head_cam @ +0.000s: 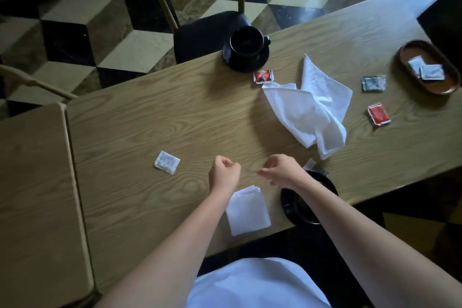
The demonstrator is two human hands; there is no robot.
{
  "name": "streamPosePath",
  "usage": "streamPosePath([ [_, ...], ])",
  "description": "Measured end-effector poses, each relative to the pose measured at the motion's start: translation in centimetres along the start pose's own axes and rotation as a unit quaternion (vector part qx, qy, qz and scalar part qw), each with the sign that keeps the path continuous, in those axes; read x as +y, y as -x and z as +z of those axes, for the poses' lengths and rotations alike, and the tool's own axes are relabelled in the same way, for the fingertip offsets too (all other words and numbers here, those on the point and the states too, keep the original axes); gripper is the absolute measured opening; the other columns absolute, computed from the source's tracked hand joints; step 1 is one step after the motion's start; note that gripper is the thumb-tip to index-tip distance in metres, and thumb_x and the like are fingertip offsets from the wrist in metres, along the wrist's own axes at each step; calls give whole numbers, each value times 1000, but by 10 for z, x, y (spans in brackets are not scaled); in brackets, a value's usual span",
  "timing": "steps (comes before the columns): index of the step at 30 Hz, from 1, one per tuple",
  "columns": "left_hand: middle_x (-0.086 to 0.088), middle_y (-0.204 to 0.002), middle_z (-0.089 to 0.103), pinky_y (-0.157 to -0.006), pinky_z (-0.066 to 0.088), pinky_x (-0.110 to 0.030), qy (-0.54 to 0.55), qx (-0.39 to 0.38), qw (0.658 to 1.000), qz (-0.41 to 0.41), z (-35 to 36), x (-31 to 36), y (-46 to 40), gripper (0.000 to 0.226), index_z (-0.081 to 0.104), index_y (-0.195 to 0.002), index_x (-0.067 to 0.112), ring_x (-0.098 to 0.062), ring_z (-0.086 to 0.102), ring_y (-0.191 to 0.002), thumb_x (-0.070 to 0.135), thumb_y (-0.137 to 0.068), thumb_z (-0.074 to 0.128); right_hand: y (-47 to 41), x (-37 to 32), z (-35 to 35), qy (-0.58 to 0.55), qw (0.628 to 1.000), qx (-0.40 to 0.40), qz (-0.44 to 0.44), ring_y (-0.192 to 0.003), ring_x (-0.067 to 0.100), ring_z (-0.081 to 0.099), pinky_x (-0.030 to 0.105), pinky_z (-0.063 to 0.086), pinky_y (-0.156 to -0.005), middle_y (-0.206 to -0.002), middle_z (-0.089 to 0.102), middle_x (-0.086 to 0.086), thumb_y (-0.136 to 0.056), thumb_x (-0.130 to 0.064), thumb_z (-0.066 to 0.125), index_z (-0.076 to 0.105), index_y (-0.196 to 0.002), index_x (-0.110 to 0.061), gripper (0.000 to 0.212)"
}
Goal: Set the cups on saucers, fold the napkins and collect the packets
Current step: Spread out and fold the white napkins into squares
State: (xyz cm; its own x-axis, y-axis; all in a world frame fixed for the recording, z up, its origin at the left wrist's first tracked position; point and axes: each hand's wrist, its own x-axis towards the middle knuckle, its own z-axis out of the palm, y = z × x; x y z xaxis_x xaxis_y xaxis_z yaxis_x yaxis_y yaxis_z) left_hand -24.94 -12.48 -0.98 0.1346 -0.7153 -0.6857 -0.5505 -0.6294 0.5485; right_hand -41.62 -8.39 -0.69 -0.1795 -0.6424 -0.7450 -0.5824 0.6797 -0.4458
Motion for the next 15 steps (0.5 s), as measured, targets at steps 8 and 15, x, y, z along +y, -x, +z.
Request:
streamPosePath([
  [8,-6,-74,56,-45,44,-22,115,-152,982,-12,79,139,-9,9,51,-91,14,-18,54,-54,21,-87,55,-18,35,-84,-402,892,203,46,-59,18,66,29,52,-51,-98,69,19,-86,-11,70,50,-129,-12,47],
  [15,-3,-64,47,-45,37,-23,100,-198,967,-124,126,195,-28,64,54,-81,9,-16,41,-50,70,-68,69,-29,42,-88,-454,872,178,32,-64,21,67,29,53,-53,-88,65,17,-85,-2,62,36,-150,-28,75],
])
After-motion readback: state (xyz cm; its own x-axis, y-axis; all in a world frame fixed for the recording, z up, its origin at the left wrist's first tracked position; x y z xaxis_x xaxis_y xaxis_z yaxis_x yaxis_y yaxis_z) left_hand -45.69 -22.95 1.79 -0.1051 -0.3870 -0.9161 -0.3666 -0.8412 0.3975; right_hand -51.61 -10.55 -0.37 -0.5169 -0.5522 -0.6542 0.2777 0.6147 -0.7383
